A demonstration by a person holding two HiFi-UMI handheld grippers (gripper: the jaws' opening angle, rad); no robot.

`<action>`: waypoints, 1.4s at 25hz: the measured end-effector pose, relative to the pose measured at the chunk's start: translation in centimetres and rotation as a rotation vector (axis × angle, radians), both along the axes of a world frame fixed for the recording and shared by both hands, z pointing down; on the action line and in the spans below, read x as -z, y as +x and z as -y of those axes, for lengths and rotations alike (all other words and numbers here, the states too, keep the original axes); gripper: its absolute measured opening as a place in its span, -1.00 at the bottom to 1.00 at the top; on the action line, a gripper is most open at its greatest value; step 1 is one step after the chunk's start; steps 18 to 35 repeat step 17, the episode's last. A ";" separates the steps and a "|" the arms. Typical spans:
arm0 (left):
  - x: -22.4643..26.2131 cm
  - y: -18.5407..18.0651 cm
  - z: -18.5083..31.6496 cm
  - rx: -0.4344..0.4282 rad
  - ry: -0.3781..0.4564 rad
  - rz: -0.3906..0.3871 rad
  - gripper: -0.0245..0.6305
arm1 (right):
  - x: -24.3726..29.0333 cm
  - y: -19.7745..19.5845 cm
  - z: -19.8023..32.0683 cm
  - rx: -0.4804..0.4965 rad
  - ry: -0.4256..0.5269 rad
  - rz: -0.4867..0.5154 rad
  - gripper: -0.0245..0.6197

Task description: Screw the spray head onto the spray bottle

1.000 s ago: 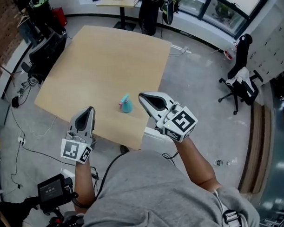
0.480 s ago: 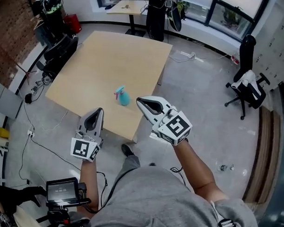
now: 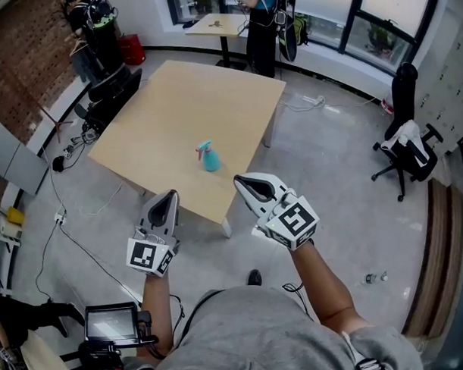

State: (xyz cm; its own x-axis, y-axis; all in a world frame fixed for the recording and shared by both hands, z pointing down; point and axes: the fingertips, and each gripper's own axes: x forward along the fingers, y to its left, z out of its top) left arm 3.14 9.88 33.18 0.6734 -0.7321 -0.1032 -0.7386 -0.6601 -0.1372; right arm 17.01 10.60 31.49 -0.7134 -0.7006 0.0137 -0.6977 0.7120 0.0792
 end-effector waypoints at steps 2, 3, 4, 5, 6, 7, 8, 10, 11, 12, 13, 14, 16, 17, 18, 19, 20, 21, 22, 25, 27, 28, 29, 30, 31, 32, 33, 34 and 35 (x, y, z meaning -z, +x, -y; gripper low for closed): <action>0.0 -0.7 -1.5 -0.011 -0.001 -0.001 -0.91 | 0.0 -0.5 -1.4 -0.012 0.004 -0.006 -0.90; -0.1 -1.0 -2.3 -0.016 -0.001 0.000 -0.91 | -0.1 -0.7 -2.1 -0.019 0.002 -0.007 -0.90; -0.1 -1.4 -3.1 -0.022 -0.004 0.002 -0.91 | -0.2 -1.0 -2.8 -0.026 -0.004 -0.005 -0.90; -0.2 -1.8 -4.0 -0.027 -0.006 0.004 -0.91 | -0.4 -1.2 -3.6 -0.033 -0.012 -0.002 -0.90; -0.2 -2.2 -5.0 -0.032 -0.008 0.005 -0.91 | -0.5 -1.5 -4.5 -0.040 -0.019 0.000 -0.90; -0.2 -2.7 -5.9 -0.037 -0.008 0.006 -0.91 | -0.7 -1.8 -5.3 -0.045 -0.023 0.000 -0.90; -0.2 -3.2 -6.9 -0.042 -0.007 0.007 -0.91 | -0.8 -2.2 -6.2 -0.049 -0.023 -0.002 -0.90; -0.4 -4.4 -8.7 -0.050 -0.009 0.013 -0.91 | -0.8 -3.3 -7.7 -0.056 -0.022 -0.007 -0.90; -0.6 -5.1 -9.6 -0.052 -0.014 0.015 -0.91 | -0.8 -4.0 -8.5 -0.059 -0.023 -0.008 -0.90; -0.9 -5.8 -10.3 -0.054 -0.021 0.014 -0.91 | -0.8 -4.6 -9.3 -0.061 -0.023 -0.008 -0.90; -1.1 -6.4 -11.1 -0.056 -0.027 0.013 -0.91 | -0.8 -5.3 -10.0 -0.062 -0.024 -0.006 -0.90; -1.2 -6.9 -11.7 -0.059 -0.031 0.013 -0.91 | -0.7 -5.8 -10.8 -0.064 -0.025 -0.003 -0.90; -1.1 -7.5 -13.0 -0.071 -0.034 0.018 -0.91 | -0.6 -6.6 -12.3 -0.070 -0.026 0.000 -0.90; -1.1 -7.8 -13.6 -0.077 -0.034 0.022 -0.91 | -0.5 -6.9 -13.0 -0.073 -0.027 0.001 -0.90; -1.1 -7.8 -13.6 -0.077 -0.034 0.022 -0.91 | -0.5 -6.9 -13.0 -0.073 -0.027 0.001 -0.90; -1.1 -7.8 -13.6 -0.077 -0.034 0.022 -0.91 | -0.5 -6.9 -13.0 -0.073 -0.027 0.001 -0.90; -1.1 -7.8 -13.6 -0.077 -0.034 0.022 -0.91 | -0.5 -6.9 -13.0 -0.073 -0.027 0.001 -0.90; -1.1 -7.8 -13.6 -0.077 -0.034 0.022 -0.91 | -0.5 -6.9 -13.0 -0.073 -0.027 0.001 -0.90; -1.1 -7.8 -13.6 -0.077 -0.034 0.022 -0.91 | -0.5 -6.9 -13.0 -0.073 -0.027 0.001 -0.90; -1.1 -7.8 -13.6 -0.077 -0.034 0.022 -0.91 | -0.5 -6.9 -13.0 -0.073 -0.027 0.001 -0.90; -1.1 -7.8 -13.6 -0.077 -0.034 0.022 -0.91 | -0.5 -6.9 -13.0 -0.073 -0.027 0.001 -0.90; -1.1 -7.8 -13.6 -0.077 -0.034 0.022 -0.91 | -0.5 -6.9 -13.0 -0.073 -0.027 0.001 -0.90; -1.1 -7.8 -13.6 -0.077 -0.034 0.022 -0.91 | -0.5 -6.9 -13.0 -0.073 -0.027 0.001 -0.90; -1.1 -7.8 -13.6 -0.077 -0.034 0.022 -0.91 | -0.5 -6.9 -13.0 -0.073 -0.027 0.001 -0.90; -1.1 -7.8 -13.6 -0.077 -0.034 0.022 -0.91 | -0.5 -6.9 -13.0 -0.073 -0.027 0.001 -0.90; -1.1 -7.8 -13.6 -0.077 -0.034 0.022 -0.91 | -0.5 -6.9 -13.0 -0.073 -0.027 0.001 -0.90; -1.1 -7.8 -13.6 -0.077 -0.034 0.022 -0.91 | -0.5 -6.9 -13.0 -0.073 -0.027 0.001 -0.90; -1.1 -7.8 -13.6 -0.077 -0.034 0.022 -0.91 | -0.5 -6.9 -13.0 -0.073 -0.027 0.001 -0.90; -1.1 -7.8 -13.6 -0.077 -0.034 0.022 -0.91 | -0.5 -6.9 -13.0 -0.073 -0.027 0.001 -0.90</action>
